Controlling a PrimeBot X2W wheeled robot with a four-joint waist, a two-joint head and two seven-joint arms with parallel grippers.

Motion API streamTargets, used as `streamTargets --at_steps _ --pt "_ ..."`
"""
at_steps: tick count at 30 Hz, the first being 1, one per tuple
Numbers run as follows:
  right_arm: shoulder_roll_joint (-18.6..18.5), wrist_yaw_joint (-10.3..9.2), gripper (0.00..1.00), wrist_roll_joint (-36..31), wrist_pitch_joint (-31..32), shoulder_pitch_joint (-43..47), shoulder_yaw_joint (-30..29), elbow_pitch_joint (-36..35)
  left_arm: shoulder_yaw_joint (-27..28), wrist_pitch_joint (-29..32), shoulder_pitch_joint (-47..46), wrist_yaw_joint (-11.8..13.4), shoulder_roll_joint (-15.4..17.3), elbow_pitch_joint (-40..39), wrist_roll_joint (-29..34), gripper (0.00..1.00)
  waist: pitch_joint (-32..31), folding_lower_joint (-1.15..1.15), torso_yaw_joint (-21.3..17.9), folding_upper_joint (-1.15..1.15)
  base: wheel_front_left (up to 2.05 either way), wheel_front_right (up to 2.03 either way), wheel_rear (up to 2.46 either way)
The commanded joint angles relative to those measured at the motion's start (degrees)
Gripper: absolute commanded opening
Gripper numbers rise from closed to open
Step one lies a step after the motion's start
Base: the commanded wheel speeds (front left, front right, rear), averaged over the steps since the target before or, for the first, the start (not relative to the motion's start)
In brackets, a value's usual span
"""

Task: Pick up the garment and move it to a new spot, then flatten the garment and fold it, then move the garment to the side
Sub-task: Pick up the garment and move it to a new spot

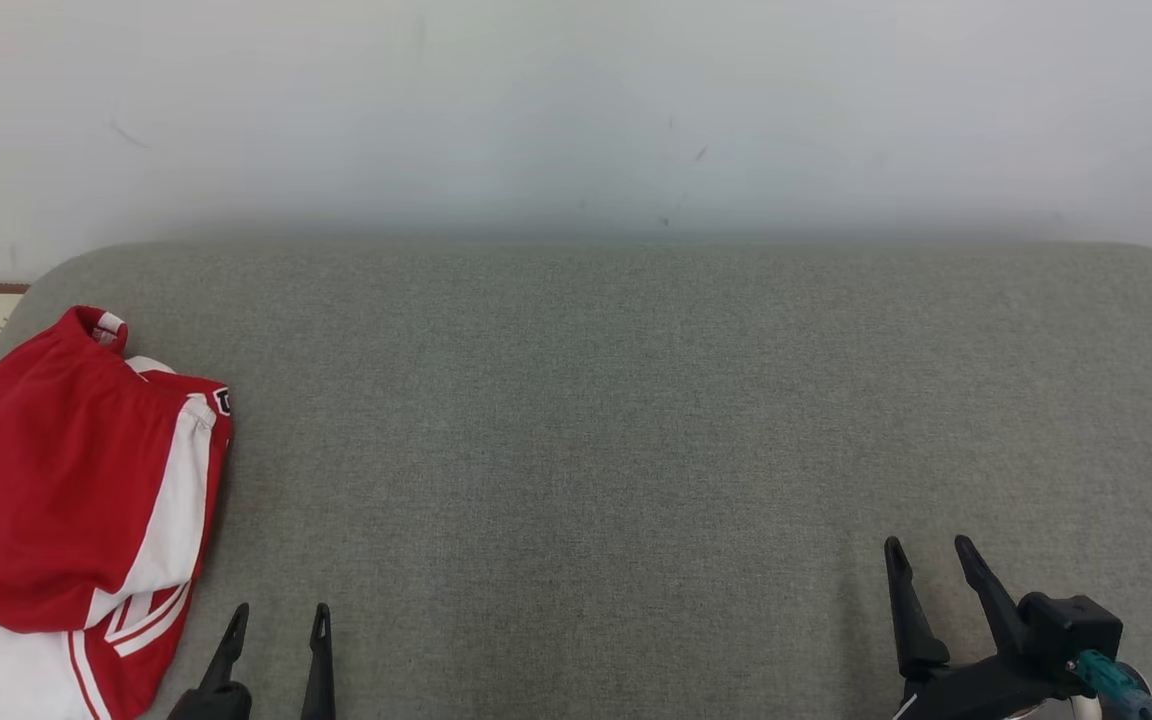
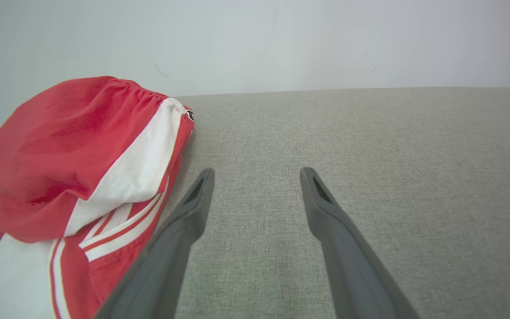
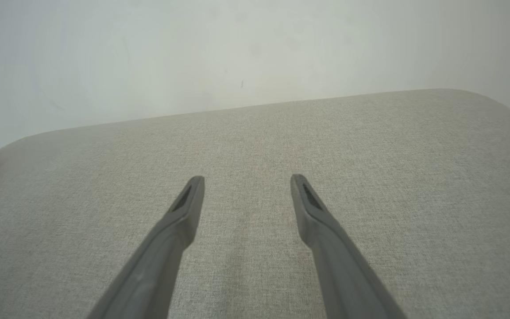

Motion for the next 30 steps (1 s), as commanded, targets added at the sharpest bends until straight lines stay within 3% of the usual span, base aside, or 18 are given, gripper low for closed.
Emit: streamTargets --at_steps 1,8,16,23,30 --pt "-0.27 0.04 1.00 -1.03 -0.36 0.19 0.15 -0.23 -0.10 -0.61 0.45 0.39 0.18 -0.13 1.01 1.00 0.01 0.00 0.17 0.00 0.00 0.00 0.00" --pt "-0.46 0.04 1.00 -3.94 -1.15 0.97 0.34 -0.66 -0.04 -1.31 0.59 1.12 -0.09 0.46 3.84 1.00 0.15 0.00 2.75 0.00 0.00 0.00 0.00" --pt "-0.17 0.04 1.00 -3.55 -1.18 0.98 2.92 -0.80 2.97 -1.43 1.57 1.38 -0.51 1.17 2.84 1.00 0.28 0.00 9.65 0.00 0.00 0.00 0.00" --pt "0.17 0.04 1.00 -2.94 -1.17 -1.13 5.78 -1.42 6.15 -1.42 2.17 -1.00 -0.42 0.98 1.91 1.00 2.16 0.00 15.65 0.00 0.00 0.00 0.00" --pt "-0.88 0.03 1.00 -2.27 -1.17 -3.90 7.57 -2.28 9.32 -1.43 -2.18 -6.48 1.22 2.35 1.00 1.00 5.76 0.00 16.49 0.00 0.00 0.00 0.00"
